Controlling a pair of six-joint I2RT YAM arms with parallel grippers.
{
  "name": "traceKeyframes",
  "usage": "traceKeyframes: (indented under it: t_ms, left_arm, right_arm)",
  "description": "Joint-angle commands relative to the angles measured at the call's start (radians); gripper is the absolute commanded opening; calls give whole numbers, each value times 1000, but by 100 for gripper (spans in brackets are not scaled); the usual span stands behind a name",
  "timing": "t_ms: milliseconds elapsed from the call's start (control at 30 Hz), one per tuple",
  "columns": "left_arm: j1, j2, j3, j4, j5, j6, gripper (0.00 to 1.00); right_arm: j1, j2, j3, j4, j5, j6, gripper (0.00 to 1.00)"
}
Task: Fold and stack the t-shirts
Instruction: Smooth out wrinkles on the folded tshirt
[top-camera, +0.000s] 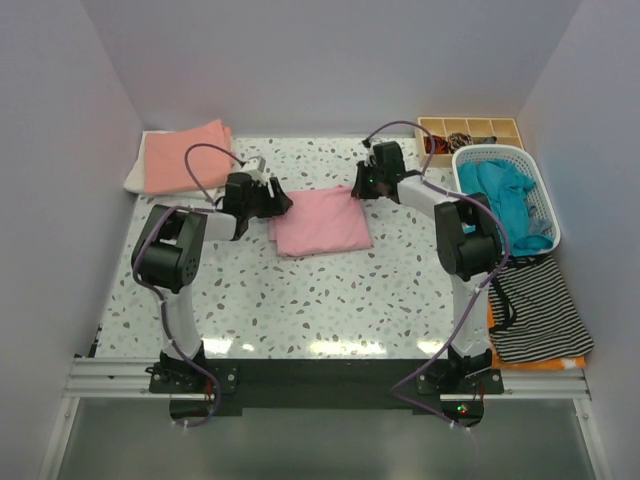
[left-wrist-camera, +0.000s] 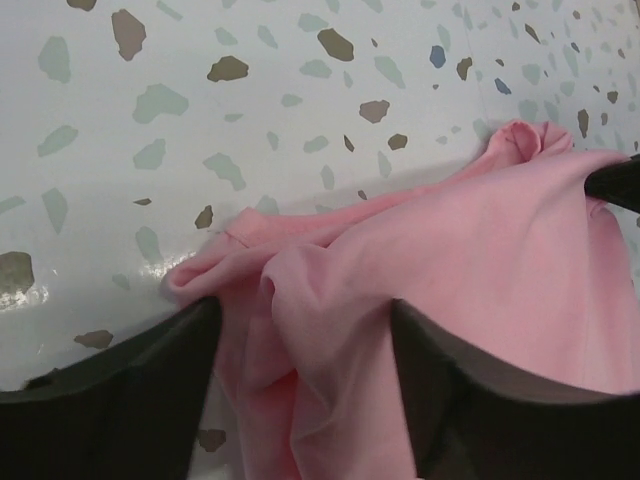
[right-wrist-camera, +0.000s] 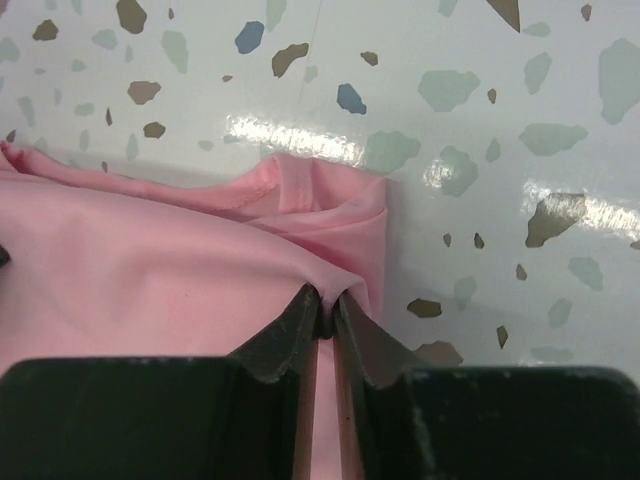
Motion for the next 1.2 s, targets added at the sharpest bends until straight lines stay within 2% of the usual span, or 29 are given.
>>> traceKeyframes:
  t_ms: [0, 33, 67, 167, 267, 333, 400, 567, 700, 767, 833, 933, 1067, 1167]
  left_arm:
    - [9, 17, 56, 112, -20, 19, 85]
    - [10, 11, 59, 101, -31, 24, 97]
    - [13, -15, 61, 87, -41, 28, 99]
    - [19, -94, 45, 40, -95, 70, 100]
    - [19, -174, 19, -25, -135, 96, 100]
    - [19, -211, -23, -55, -126, 79, 100]
    - [18, -266, -71, -62, -98, 38, 100]
    - [1, -417, -315, 18, -31, -53, 100]
    - [-34, -497, -480, 114, -11, -111, 97]
    - [-47, -529, -586, 212, -11, -131, 95]
    - [-50, -538, -667, 304, -9, -154, 91]
    - [-51, -534, -727, 383, -6, -162, 91]
    - [-56, -483, -761, 473, 8, -177, 90]
    - [-64, -413, -752, 542, 29, -189, 81]
  right_arm:
    - [-10, 13, 54, 100, 64, -13, 19]
    - [-15, 7, 51, 110, 74, -15, 20]
    - [-18, -4, 48, 109, 76, -24, 22]
    - [-34, -72, 4, 123, 105, -39, 29]
    - [-51, -128, -21, 83, 122, -39, 47]
    - [-65, -148, -35, 26, 108, -36, 48]
    - [-70, -190, -84, 12, 102, -33, 49]
    - [-70, -250, -176, -35, 19, 16, 50]
    - [-70, -320, -337, 32, -56, 62, 50]
    - [-71, -329, -378, 75, -93, 83, 50]
    - [-71, -329, -408, 89, -107, 91, 50]
    - [-70, -329, -446, 112, -145, 117, 49]
    - [-71, -328, -489, 150, -174, 145, 49]
    - [-71, -322, -509, 173, -205, 163, 48]
